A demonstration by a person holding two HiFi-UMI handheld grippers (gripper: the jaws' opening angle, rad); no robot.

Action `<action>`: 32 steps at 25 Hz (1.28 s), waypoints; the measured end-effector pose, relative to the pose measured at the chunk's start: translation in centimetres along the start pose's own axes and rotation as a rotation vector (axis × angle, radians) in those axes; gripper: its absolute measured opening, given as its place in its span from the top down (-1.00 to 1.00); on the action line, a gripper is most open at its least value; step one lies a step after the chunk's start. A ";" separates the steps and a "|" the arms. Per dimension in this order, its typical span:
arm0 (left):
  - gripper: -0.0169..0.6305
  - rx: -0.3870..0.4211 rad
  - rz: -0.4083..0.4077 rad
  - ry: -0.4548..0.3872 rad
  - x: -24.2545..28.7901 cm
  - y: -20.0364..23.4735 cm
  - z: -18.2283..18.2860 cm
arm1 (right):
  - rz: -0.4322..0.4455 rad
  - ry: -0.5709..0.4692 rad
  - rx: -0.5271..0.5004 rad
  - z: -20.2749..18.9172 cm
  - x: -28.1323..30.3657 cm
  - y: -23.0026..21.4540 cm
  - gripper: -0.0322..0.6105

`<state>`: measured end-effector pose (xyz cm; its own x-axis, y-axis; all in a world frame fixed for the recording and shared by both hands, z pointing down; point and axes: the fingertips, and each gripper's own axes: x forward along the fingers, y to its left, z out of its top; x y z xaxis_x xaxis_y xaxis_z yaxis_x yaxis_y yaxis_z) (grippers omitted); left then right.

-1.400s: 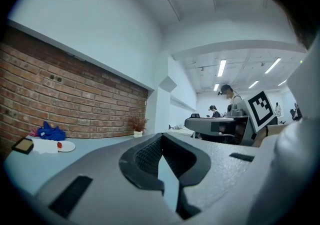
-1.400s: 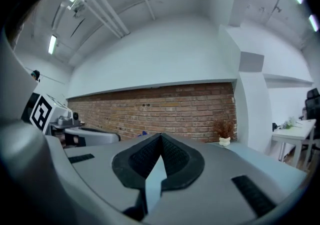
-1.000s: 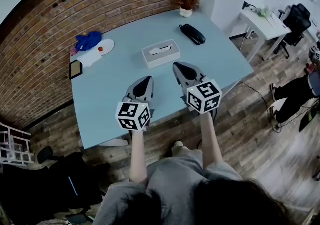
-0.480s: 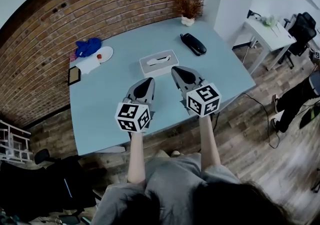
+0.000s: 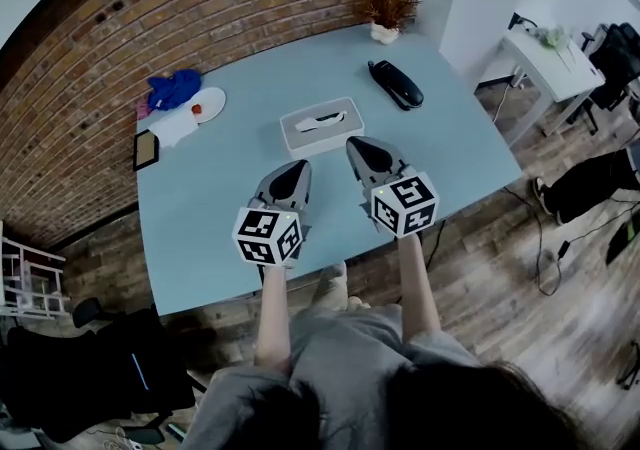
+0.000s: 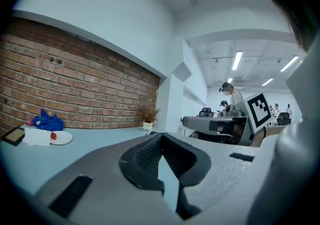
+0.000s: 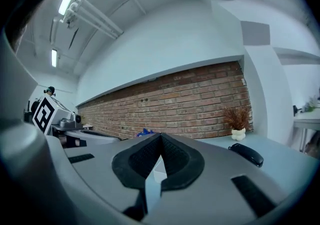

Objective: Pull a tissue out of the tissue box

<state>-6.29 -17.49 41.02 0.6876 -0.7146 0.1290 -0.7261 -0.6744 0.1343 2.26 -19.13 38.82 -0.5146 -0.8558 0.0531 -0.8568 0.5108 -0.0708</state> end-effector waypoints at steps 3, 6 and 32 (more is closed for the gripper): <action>0.94 -0.006 -0.003 0.009 1.7 1.6 0.0 | 0.016 0.012 -0.009 0.0 1.8 -0.9 0.90; 0.94 -0.011 -0.014 0.007 3.5 2.7 0.6 | 0.020 0.017 -0.013 0.5 3.4 -2.3 0.90; 0.94 -0.128 0.079 0.124 9.6 10.5 -2.8 | 0.337 0.485 -0.372 -6.7 14.2 -6.2 0.89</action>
<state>-7.26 -30.92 46.45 0.6301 -0.7306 0.2629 -0.7761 -0.5823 0.2420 0.06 -33.96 46.67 -0.6368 -0.5568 0.5333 -0.5581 0.8102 0.1793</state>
